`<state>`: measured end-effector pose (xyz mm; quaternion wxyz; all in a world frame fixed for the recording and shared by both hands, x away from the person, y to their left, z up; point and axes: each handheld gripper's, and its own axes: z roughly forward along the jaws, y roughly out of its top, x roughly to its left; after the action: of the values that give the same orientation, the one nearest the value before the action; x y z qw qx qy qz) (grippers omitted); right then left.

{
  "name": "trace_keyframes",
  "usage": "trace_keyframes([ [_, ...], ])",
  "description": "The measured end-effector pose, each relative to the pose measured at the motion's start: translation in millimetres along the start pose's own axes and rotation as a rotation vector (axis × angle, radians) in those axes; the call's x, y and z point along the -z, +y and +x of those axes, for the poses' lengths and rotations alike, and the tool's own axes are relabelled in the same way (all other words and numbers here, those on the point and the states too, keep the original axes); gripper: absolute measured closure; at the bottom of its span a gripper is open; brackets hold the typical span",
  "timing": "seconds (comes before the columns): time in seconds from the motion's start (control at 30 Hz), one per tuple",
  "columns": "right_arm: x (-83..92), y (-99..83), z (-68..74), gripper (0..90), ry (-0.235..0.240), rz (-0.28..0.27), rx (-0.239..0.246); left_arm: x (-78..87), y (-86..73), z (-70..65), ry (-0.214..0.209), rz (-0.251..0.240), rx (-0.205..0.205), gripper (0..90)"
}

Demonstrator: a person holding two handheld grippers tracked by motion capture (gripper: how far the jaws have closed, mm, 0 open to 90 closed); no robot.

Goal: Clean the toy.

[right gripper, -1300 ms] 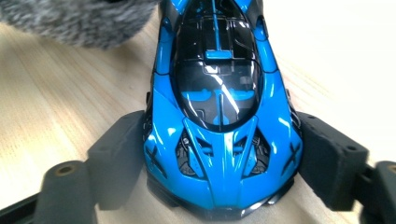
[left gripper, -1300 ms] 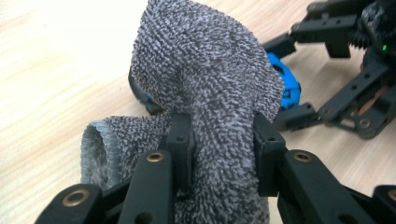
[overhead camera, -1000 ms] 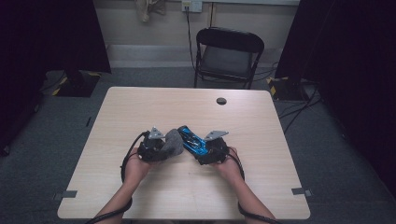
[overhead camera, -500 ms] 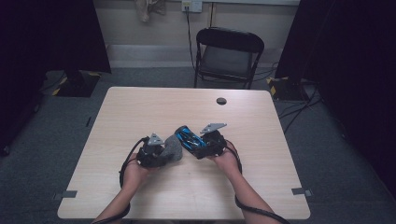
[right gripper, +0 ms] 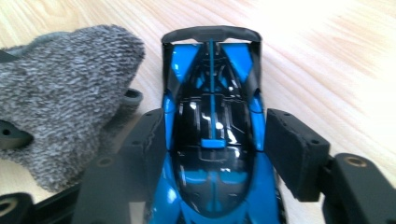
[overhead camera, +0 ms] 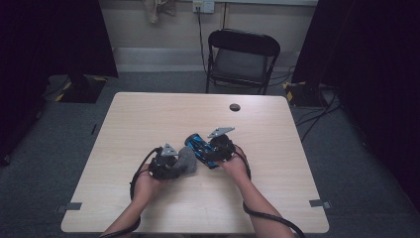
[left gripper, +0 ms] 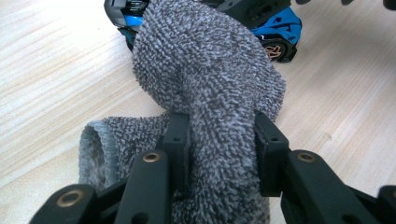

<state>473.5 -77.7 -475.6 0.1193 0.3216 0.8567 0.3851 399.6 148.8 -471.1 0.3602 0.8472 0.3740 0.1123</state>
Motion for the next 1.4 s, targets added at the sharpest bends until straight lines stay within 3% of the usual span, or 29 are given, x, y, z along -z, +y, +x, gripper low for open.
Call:
trace_keyframes([
  [0.07,-1.5,-0.5,2.0,40.6,-0.003,-0.005,0.006,-0.2,0.2,0.9,0.011,0.002,-0.013,64.3],
  [0.13,-1.7,-1.0,3.2,42.5,-0.022,-0.003,0.021,-1.1,0.3,0.9,0.008,0.000,-0.011,64.4],
  [0.3,-0.4,-1.9,3.2,43.8,-0.020,-0.004,0.024,-0.5,0.5,-2.6,-0.009,0.008,-0.013,64.7],
  [0.57,1.8,-4.1,2.8,44.1,-0.016,-0.003,0.033,-5.2,9.4,-29.1,-0.090,-0.001,-0.049,64.1],
  [0.8,3.0,-5.9,1.2,44.3,-0.004,-0.009,0.036,-27.2,12.8,-37.0,-0.066,0.010,-0.032,61.5],
  [0.97,3.3,-7.5,0.3,44.4,0.002,-0.019,0.036,-31.0,17.1,-35.1,-0.046,0.020,-0.012,61.5],
  [1.13,3.5,-7.1,0.8,44.4,-0.001,-0.014,0.041,-35.0,18.8,-30.1,-0.038,0.011,0.027,61.6],
  [1.37,4.1,-5.8,1.7,44.5,-0.005,0.000,0.068,-34.7,19.5,-21.2,0.000,0.002,0.051,64.3],
  [1.4,4.2,-6.2,1.7,44.5,-0.004,-0.003,0.068,-34.2,19.5,-17.1,0.008,-0.002,0.073,64.9],
])
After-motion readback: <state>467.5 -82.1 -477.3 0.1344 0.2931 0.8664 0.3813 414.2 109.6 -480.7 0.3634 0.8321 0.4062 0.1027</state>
